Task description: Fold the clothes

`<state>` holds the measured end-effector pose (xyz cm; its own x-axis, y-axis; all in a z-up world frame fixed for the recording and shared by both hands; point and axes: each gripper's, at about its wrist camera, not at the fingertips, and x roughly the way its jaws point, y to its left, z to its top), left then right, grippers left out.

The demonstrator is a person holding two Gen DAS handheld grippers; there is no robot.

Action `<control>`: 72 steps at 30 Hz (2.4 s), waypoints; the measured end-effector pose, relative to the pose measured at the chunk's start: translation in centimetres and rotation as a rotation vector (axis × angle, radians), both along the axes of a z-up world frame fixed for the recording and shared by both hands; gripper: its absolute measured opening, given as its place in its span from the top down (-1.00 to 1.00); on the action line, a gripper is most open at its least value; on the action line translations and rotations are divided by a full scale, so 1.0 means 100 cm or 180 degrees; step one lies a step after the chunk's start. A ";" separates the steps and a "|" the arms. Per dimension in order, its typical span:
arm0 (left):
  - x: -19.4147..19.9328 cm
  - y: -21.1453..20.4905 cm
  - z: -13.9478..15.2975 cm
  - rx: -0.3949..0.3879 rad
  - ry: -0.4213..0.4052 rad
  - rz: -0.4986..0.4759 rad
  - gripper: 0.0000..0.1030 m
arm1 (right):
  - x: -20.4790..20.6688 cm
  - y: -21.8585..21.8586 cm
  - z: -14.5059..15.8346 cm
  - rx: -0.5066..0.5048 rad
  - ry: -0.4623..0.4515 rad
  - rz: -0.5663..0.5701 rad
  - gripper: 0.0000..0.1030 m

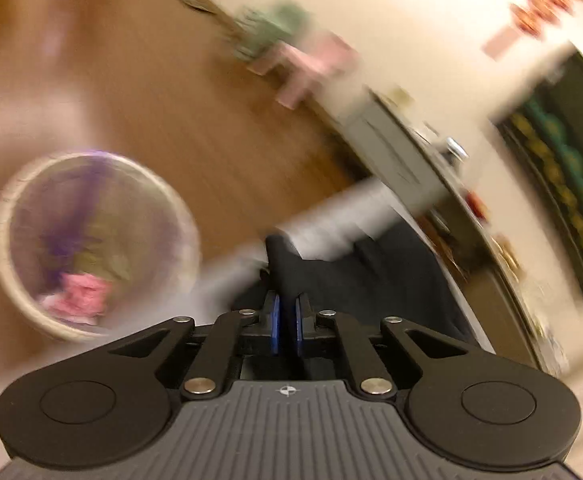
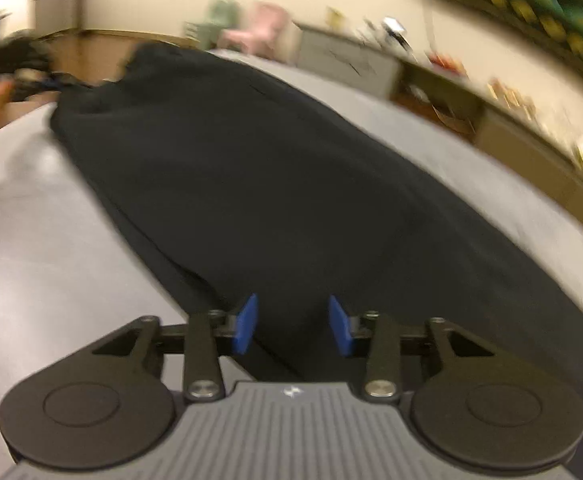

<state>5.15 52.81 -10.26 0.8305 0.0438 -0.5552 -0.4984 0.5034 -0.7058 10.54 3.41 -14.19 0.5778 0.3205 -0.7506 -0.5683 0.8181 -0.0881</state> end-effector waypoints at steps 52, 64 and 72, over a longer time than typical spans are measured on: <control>0.034 -0.074 -0.002 0.1137 0.0867 -0.0313 0.99 | 0.060 -0.288 -0.001 0.0140 0.0382 -0.1995 0.45; 0.004 -0.068 0.025 0.1221 0.1145 0.0529 0.96 | 0.033 -0.343 0.001 0.0376 0.0161 -0.2140 0.64; 0.037 -0.107 0.012 0.1344 0.1019 -0.0229 0.92 | 0.037 -0.323 -0.009 0.0200 0.0129 -0.1868 0.63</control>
